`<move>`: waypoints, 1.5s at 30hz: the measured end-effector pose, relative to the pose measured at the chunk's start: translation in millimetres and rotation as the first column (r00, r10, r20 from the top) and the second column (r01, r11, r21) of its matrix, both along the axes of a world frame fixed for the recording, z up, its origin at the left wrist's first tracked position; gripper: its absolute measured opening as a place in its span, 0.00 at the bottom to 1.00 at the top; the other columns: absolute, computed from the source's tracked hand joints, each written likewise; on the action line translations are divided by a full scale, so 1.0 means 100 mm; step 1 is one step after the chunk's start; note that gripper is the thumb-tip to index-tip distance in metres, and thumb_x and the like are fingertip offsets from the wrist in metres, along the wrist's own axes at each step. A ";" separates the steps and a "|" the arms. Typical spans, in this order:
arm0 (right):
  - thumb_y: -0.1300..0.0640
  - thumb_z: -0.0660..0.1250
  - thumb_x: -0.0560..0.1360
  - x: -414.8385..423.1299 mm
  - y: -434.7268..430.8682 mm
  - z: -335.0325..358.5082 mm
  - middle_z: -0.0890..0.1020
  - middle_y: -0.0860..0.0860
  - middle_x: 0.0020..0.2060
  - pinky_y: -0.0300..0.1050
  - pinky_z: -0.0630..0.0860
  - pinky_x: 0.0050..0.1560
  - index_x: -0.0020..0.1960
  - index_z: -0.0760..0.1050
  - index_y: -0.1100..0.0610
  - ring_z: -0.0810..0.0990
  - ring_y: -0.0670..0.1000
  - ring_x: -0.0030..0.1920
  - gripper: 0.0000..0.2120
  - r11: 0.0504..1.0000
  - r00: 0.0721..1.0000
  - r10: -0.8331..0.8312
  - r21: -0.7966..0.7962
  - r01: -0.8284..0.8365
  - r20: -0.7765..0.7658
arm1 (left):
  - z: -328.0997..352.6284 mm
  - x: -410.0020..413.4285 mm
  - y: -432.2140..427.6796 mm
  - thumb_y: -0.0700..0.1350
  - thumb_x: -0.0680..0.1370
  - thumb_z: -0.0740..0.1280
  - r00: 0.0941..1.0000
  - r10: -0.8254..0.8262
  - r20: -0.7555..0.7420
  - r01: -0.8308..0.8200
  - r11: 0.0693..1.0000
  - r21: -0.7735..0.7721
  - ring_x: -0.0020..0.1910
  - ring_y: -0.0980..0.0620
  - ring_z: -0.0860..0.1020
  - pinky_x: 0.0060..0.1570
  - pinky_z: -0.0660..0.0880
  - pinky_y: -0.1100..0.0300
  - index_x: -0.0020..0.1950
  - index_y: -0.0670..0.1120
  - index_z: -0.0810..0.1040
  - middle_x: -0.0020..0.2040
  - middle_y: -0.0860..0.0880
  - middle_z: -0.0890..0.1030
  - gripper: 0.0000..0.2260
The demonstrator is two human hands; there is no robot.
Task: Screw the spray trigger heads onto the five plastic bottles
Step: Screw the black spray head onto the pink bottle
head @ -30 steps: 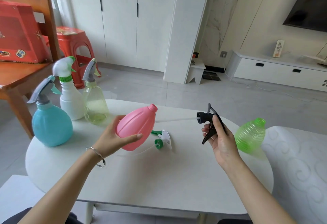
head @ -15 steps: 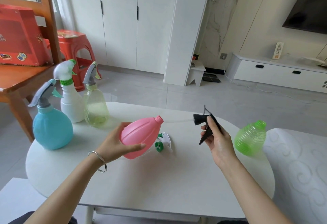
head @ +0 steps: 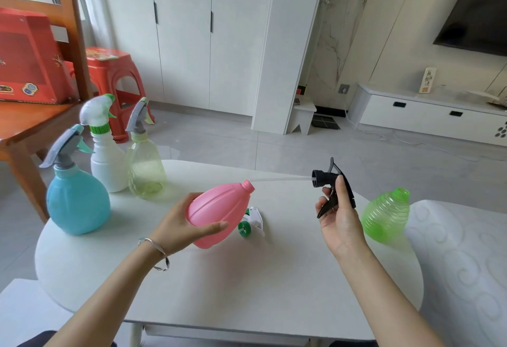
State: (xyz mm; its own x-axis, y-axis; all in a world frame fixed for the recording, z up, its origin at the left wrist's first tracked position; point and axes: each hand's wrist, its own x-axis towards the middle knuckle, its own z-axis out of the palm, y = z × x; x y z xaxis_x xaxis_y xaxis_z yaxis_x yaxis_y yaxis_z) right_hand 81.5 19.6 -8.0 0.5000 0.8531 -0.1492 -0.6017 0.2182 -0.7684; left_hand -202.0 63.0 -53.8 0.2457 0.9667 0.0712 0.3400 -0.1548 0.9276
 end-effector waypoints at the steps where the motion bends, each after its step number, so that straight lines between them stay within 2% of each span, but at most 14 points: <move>1: 0.52 0.68 0.75 0.00 0.00 0.00 0.80 0.46 0.30 0.32 0.72 0.28 0.41 0.79 0.50 0.74 0.42 0.26 0.05 1.000 1.000 0.002 0.012 -0.002 -0.014 | 0.00 -0.01 0.00 0.66 0.52 0.75 1.000 -0.001 0.000 0.001 1.000 -0.002 0.46 0.58 0.80 0.37 0.77 0.67 0.59 0.55 0.72 0.51 0.53 0.80 0.38; 5: 0.52 0.69 0.74 -0.04 0.00 -0.04 0.81 0.46 0.29 0.32 0.73 0.29 0.41 0.79 0.52 0.75 0.42 0.26 0.05 0.999 0.998 0.042 -0.033 -0.040 0.052 | 0.00 0.00 -0.01 0.65 0.53 0.75 0.999 -0.033 0.024 0.033 0.999 -0.005 0.44 0.62 0.81 0.35 0.76 0.69 0.59 0.56 0.72 0.51 0.54 0.80 0.37; 11: 0.52 0.74 0.63 -0.33 -0.04 -0.11 0.78 0.48 0.28 0.36 0.76 0.32 0.38 0.81 0.54 0.75 0.45 0.28 0.07 0.945 0.915 0.324 -0.123 -0.302 0.239 | -0.01 0.15 -0.09 0.61 0.55 0.78 0.984 -0.167 0.055 0.169 0.985 -0.041 0.47 0.59 0.82 0.40 0.78 0.64 0.60 0.56 0.74 0.52 0.53 0.82 0.36; 17: 0.52 0.74 0.61 -0.39 -0.01 -0.05 0.85 0.48 0.44 0.41 0.79 0.50 0.43 0.82 0.53 0.82 0.46 0.47 0.12 0.911 0.823 0.397 -0.069 -0.406 0.406 | 0.04 0.21 -0.12 0.64 0.56 0.76 0.975 -0.178 0.133 0.194 0.974 -0.118 0.48 0.60 0.82 0.41 0.77 0.66 0.56 0.60 0.77 0.52 0.54 0.83 0.30; 20: 0.53 0.76 0.60 -0.36 0.01 -0.03 0.83 0.55 0.50 0.42 0.79 0.51 0.45 0.81 0.57 0.82 0.51 0.52 0.15 0.906 0.815 0.388 -0.016 -0.423 0.430 | 0.04 0.23 -0.11 0.65 0.56 0.74 0.952 -0.058 0.300 0.148 0.947 -0.286 0.47 0.55 0.83 0.41 0.79 0.60 0.56 0.57 0.78 0.53 0.51 0.83 0.31; 26: 0.51 0.78 0.61 -0.35 0.02 -0.07 0.85 0.50 0.48 0.46 0.76 0.60 0.42 0.82 0.52 0.82 0.51 0.56 0.12 0.891 0.765 0.340 0.074 -0.449 0.546 | 0.03 0.21 -0.04 0.68 0.62 0.71 0.872 0.081 0.483 0.272 0.739 -0.616 0.39 0.46 0.83 0.39 0.81 0.51 0.47 0.57 0.84 0.43 0.47 0.85 0.22; 29: 0.52 0.78 0.60 -0.38 0.02 -0.08 0.86 0.51 0.47 0.44 0.78 0.57 0.42 0.81 0.55 0.82 0.51 0.55 0.13 0.916 0.811 0.309 0.076 -0.395 0.497 | 0.04 0.23 -0.10 0.69 0.61 0.69 0.840 0.070 0.538 0.356 0.677 -0.644 0.40 0.40 0.83 0.34 0.81 0.49 0.50 0.51 0.84 0.45 0.41 0.84 0.27; 33: 0.53 0.76 0.61 -0.41 0.01 -0.12 0.86 0.54 0.44 0.40 0.80 0.48 0.42 0.82 0.56 0.84 0.50 0.48 0.12 0.965 0.912 0.250 -0.002 -0.264 0.325 | 0.04 0.24 -0.10 0.66 0.60 0.75 0.833 -0.044 0.552 0.302 0.872 -0.386 0.49 0.49 0.84 0.42 0.81 0.57 0.63 0.51 0.74 0.51 0.50 0.86 0.36; 35: 0.54 0.74 0.64 -0.43 0.01 -0.13 0.86 0.54 0.43 0.39 0.80 0.47 0.44 0.82 0.57 0.84 0.50 0.46 0.10 0.968 0.925 0.249 -0.040 -0.248 0.287 | 0.03 0.24 -0.10 0.62 0.60 0.78 0.838 -0.161 0.522 0.339 0.902 -0.267 0.57 0.52 0.81 0.49 0.78 0.63 0.65 0.51 0.72 0.56 0.52 0.84 0.37; 37: 0.54 0.73 0.65 -0.46 0.01 -0.13 0.86 0.52 0.42 0.37 0.80 0.46 0.44 0.82 0.56 0.85 0.48 0.44 0.09 0.967 0.934 0.256 -0.055 -0.250 0.250 | 0.04 0.23 -0.14 0.67 0.63 0.72 0.819 -0.217 0.532 0.437 0.835 -0.333 0.55 0.51 0.82 0.49 0.79 0.62 0.63 0.52 0.72 0.54 0.51 0.85 0.34; 39: 0.55 0.73 0.67 -0.46 0.02 -0.13 0.87 0.50 0.41 0.36 0.80 0.45 0.43 0.82 0.55 0.85 0.46 0.43 0.06 0.967 0.939 0.255 -0.067 -0.246 0.229 | 0.06 0.24 -0.18 0.72 0.63 0.65 0.847 -0.207 0.490 0.445 0.781 -0.439 0.48 0.47 0.84 0.43 0.81 0.56 0.67 0.50 0.69 0.50 0.46 0.85 0.39; 40: 0.55 0.72 0.68 -0.46 0.02 -0.12 0.87 0.50 0.40 0.36 0.80 0.44 0.43 0.82 0.55 0.85 0.46 0.43 0.05 0.968 0.942 0.251 -0.072 -0.241 0.222 | 0.04 0.24 -0.18 0.71 0.61 0.67 0.855 -0.218 0.472 0.435 0.797 -0.419 0.48 0.47 0.83 0.42 0.81 0.55 0.70 0.51 0.65 0.52 0.45 0.83 0.43; 43: 0.54 0.72 0.68 -0.43 0.03 -0.12 0.87 0.50 0.40 0.36 0.80 0.44 0.43 0.81 0.55 0.85 0.46 0.43 0.06 0.967 0.946 0.255 -0.071 -0.245 0.202 | 0.00 0.21 -0.14 0.60 0.57 0.79 0.875 -0.241 0.421 0.379 0.881 -0.283 0.63 0.53 0.76 0.62 0.75 0.53 0.77 0.56 0.47 0.70 0.50 0.71 0.57; 45: 0.52 0.72 0.65 -0.43 0.03 -0.12 0.87 0.49 0.41 0.36 0.80 0.44 0.44 0.81 0.54 0.85 0.46 0.44 0.09 0.965 0.946 0.261 -0.055 -0.256 0.193 | 0.04 0.20 -0.15 0.68 0.61 0.72 0.829 -0.258 0.495 0.464 0.812 -0.354 0.66 0.49 0.74 0.66 0.71 0.51 0.75 0.61 0.56 0.72 0.51 0.70 0.47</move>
